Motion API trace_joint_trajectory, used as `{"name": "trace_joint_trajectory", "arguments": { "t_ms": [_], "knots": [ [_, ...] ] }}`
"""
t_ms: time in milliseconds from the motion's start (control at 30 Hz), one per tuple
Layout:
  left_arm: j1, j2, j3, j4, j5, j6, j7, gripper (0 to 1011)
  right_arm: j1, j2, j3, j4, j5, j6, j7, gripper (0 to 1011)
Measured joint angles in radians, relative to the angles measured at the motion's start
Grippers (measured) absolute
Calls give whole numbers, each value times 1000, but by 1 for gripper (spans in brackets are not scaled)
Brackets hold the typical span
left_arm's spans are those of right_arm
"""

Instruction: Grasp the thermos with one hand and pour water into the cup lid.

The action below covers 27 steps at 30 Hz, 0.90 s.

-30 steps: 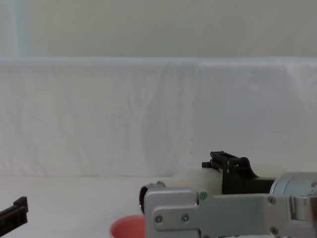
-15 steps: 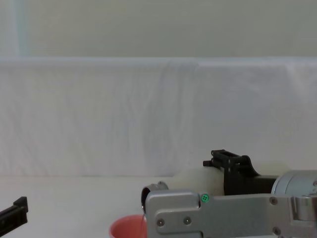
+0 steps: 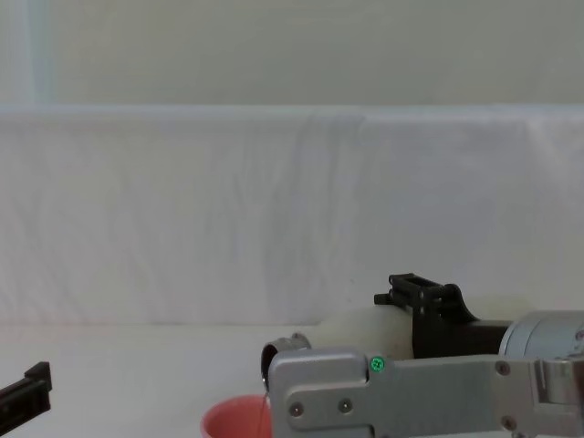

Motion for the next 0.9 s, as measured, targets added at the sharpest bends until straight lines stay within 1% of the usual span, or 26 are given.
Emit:
{"name": "trace_joint_trajectory", "arguments": {
  "t_ms": [900],
  "knots": [
    [0, 0, 0, 0, 0, 0, 0, 1001, 10, -2, 1, 3, 2, -5, 4, 957]
  ]
}}
